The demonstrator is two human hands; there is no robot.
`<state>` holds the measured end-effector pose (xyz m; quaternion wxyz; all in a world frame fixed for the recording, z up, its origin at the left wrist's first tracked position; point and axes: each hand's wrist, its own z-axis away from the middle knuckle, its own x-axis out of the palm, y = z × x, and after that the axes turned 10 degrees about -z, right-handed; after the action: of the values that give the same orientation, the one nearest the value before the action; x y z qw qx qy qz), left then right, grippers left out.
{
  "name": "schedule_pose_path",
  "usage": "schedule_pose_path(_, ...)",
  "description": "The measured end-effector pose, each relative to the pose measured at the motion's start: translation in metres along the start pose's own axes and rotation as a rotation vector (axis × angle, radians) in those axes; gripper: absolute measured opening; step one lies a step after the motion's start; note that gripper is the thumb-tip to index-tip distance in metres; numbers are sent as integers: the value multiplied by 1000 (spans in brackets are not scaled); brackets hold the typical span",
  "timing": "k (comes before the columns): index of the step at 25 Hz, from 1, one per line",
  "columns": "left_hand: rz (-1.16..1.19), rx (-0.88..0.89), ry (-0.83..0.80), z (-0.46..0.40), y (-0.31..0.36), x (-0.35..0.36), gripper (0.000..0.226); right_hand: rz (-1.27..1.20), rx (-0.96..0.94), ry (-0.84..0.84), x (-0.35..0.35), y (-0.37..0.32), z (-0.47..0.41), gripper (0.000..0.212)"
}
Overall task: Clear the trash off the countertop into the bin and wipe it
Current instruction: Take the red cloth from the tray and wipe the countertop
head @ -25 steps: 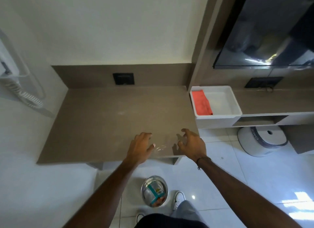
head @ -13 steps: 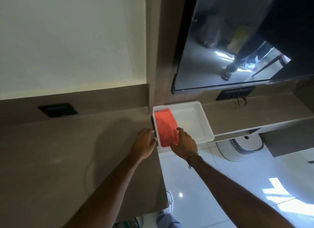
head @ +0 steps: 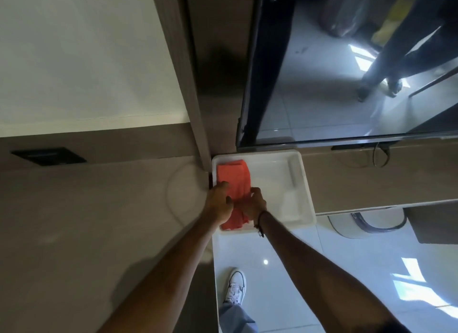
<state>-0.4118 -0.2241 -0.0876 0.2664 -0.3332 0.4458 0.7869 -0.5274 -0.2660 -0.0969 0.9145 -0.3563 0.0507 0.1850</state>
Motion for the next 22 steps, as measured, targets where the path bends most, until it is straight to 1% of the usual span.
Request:
schedule_pose_path(2,55,-49,75,5,4,-8,29,-229,51,-107,-9,-6,2,54)
schedule_pose_path(3,98,-90,115,10,5,-11,26,-339,61,-203,-14,-10,7,51)
schedule_pose_path(4,200,-168,130,16,6,-14,24,-417,57,-322,-21,-12,14,50)
schedule_pose_path(5,379,-281,86,22,5,-18,26,-476,48,-443,-28,-14,23,50)
schedule_pose_path(6,593,-393,-14,30,1,-25,33,-513,46,-553,-33,-15,34,52)
schedule_pose_path(7,794,-458,-120,37,-5,-32,37,-516,51,-642,-35,-15,44,54)
schedule_pose_path(8,954,-454,-185,41,-13,-37,36,-480,56,-692,-35,-13,50,57)
schedule_pose_path(9,1056,-417,-180,50,-24,-44,30,-395,52,-709,-29,-9,58,59)
schedule_pose_path(10,1117,-365,-123,59,-36,-51,30,-281,42,-699,-20,-5,69,58)
schedule_pose_path(12,1155,-281,22,76,-61,-62,43,-99,31,-652,3,8,86,54)
schedule_pose_path(13,1144,-270,77,83,-72,-64,48,-52,31,-615,16,14,93,52)
schedule_pose_path(15,991,-292,161,95,-89,-69,55,-4,29,-512,40,28,107,50)
schedule_pose_path(17,762,-300,180,106,-103,-74,57,69,-32,-372,60,42,121,45)
schedule_pose_path(19,574,-264,143,119,-113,-79,55,264,-185,-188,70,54,139,42)
schedule_pose_path(21,456,-196,125,133,-118,-82,48,453,-351,-19,70,71,155,50)
schedule_pose_path(22,448,-183,129,144,-122,-82,44,515,-434,62,72,82,164,53)
